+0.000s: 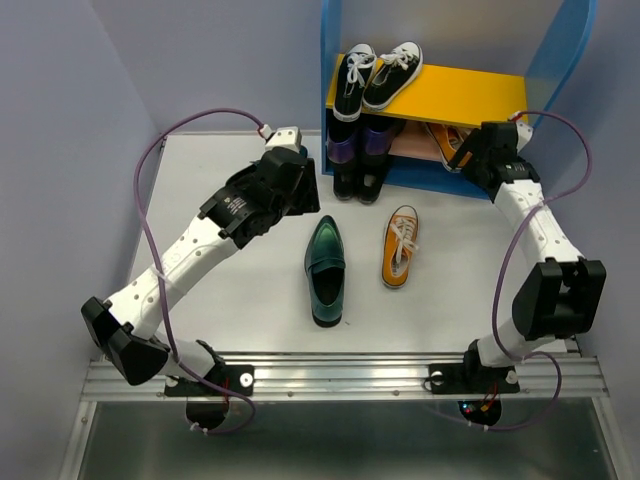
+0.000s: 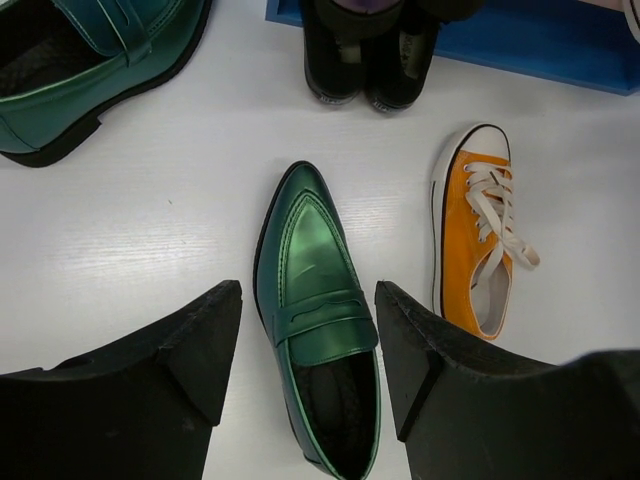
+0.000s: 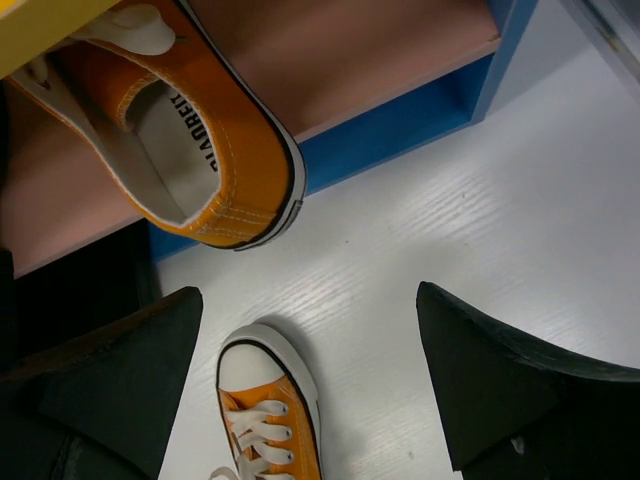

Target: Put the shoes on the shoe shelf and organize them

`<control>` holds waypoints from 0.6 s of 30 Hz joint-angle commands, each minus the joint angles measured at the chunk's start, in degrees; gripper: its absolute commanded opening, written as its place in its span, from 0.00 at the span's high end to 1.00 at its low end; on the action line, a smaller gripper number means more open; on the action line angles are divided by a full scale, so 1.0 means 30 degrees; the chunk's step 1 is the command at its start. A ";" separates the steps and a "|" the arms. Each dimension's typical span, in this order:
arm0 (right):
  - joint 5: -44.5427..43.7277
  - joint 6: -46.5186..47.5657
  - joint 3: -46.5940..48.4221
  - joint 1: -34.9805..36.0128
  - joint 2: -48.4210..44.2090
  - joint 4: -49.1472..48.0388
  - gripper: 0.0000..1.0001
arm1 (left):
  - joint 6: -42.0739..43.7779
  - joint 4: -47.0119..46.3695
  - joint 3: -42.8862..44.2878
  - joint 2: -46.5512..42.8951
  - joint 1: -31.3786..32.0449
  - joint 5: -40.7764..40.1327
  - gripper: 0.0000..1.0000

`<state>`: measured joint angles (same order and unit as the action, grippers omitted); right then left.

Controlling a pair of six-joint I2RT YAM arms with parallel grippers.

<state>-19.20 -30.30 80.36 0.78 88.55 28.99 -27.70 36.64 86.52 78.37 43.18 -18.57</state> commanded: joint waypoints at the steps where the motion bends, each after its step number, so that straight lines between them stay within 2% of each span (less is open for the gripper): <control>1: 0.0746 -0.0591 0.1191 -0.0083 0.0510 -0.2281 0.07 | -0.0199 -0.0496 -0.0130 -0.1015 -0.0096 -0.0695 0.34; 10: 0.0979 -0.1383 0.1603 -0.0083 0.1097 -0.3686 0.10 | -0.0316 -0.0378 -0.0480 -0.1220 -0.0125 -0.0726 0.34; 15: 0.1244 -0.0768 0.2275 -0.0083 0.1945 -0.4069 0.11 | -0.0316 -0.0612 -0.0657 -0.1016 -0.0125 -0.0433 0.34; 18: 0.1069 -0.0592 0.2482 -0.0083 0.2532 -0.4069 0.16 | -0.0228 -0.0730 -0.0627 -0.0869 -0.0096 -0.0257 0.34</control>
<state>-16.01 -32.93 84.90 0.78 94.54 20.27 -28.40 36.23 85.03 76.44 43.03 -19.44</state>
